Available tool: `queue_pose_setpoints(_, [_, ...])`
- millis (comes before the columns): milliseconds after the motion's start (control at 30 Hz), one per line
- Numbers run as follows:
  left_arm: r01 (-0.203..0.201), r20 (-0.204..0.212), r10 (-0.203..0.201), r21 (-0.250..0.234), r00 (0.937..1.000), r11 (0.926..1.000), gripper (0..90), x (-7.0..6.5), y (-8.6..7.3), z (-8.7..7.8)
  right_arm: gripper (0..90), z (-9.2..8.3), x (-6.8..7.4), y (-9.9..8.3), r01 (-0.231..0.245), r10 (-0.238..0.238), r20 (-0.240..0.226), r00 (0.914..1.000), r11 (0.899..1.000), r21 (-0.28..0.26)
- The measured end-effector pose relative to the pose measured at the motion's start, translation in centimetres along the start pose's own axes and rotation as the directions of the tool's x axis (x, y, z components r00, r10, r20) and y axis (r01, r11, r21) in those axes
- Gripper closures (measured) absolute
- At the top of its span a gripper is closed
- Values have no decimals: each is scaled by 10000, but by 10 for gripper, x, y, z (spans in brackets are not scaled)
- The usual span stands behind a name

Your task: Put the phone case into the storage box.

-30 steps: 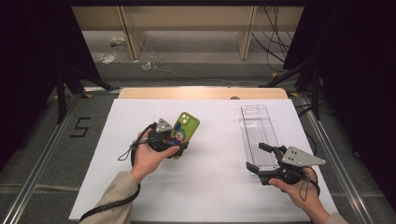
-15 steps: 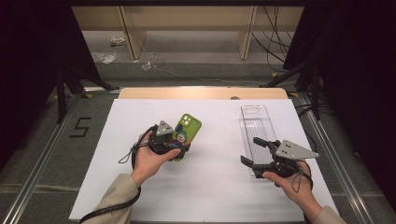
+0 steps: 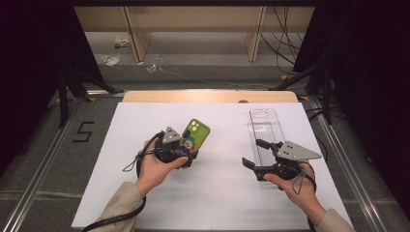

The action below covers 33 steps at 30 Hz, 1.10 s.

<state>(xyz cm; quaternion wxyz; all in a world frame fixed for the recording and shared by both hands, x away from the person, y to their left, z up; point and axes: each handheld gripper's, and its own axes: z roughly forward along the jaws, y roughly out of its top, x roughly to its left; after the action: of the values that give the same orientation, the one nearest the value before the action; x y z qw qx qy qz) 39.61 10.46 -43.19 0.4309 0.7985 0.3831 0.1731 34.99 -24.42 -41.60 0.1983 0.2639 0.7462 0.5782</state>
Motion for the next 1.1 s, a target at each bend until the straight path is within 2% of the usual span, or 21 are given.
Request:
queue_pose_setpoints(167, [-42, -38, 42, 3, 10000, 10000, 165, -1, -2, -1, 185, 3, -1, 3, -184, 183, 58, 9998, 9998, 58])
queue_pose_setpoints(667, [-424, 55, 424, -23, 9991, 9991, 164, -14, -1, -2, 185, 16, 1, 11, -171, 171, 49, 9998, 9998, 65])
queue_pose_setpoints(1100, [-605, 229, 604, 34, 9979, 9982, 165, -23, -2, 1, 186, 27, 0, 16, -216, 214, 137, 9997, 9997, 112])
